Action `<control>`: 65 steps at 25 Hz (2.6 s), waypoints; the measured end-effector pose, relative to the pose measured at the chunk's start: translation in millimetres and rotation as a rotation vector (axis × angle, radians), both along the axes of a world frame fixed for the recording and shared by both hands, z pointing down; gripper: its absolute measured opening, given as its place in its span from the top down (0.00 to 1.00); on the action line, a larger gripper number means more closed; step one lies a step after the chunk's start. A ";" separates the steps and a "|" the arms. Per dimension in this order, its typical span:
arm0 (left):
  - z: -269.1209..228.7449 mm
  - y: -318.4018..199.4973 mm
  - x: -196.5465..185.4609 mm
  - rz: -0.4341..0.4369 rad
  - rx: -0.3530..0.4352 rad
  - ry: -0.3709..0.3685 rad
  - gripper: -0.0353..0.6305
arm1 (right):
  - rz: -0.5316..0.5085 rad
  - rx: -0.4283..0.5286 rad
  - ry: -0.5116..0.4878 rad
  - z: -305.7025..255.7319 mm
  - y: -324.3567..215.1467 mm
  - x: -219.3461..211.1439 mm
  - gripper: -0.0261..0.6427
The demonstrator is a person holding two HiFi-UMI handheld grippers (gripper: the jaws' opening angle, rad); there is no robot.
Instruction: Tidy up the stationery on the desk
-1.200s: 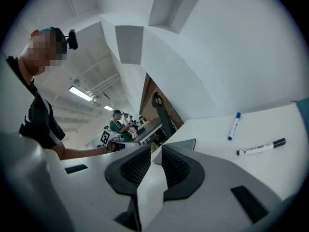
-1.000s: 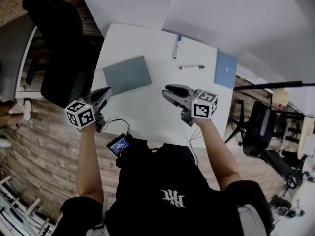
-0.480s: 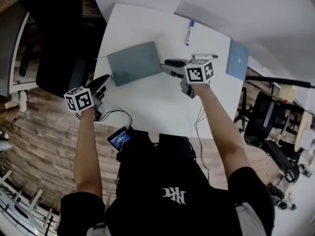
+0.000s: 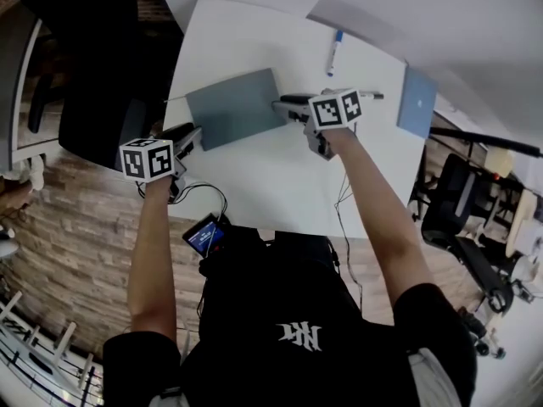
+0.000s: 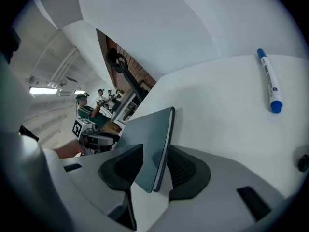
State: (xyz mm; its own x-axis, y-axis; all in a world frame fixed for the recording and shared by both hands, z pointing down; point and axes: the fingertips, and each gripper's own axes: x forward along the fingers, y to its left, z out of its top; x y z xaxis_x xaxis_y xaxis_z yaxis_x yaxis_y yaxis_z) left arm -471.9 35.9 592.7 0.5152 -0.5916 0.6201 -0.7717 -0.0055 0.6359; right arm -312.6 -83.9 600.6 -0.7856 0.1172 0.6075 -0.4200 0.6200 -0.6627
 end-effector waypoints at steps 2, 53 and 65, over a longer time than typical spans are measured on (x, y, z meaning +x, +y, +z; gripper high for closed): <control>3.8 1.8 3.4 0.024 -0.028 -0.025 0.75 | -0.011 -0.002 0.012 0.8 1.8 -3.7 0.70; -39.6 -14.6 21.2 0.065 0.041 -0.077 0.91 | 0.125 0.012 -0.148 -57.4 13.2 36.8 0.90; -79.6 -29.3 62.3 0.166 0.126 -0.093 0.91 | 0.217 0.102 -0.208 -99.8 15.4 84.1 0.90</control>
State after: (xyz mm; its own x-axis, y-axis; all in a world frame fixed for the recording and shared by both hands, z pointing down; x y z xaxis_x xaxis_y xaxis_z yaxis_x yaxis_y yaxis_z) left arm -409.7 6.6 513.1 0.5562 -0.5792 0.5960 -0.8088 -0.2126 0.5483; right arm -228.5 -68.5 500.8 -0.8943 -0.1199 0.4312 -0.4116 0.5987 -0.6872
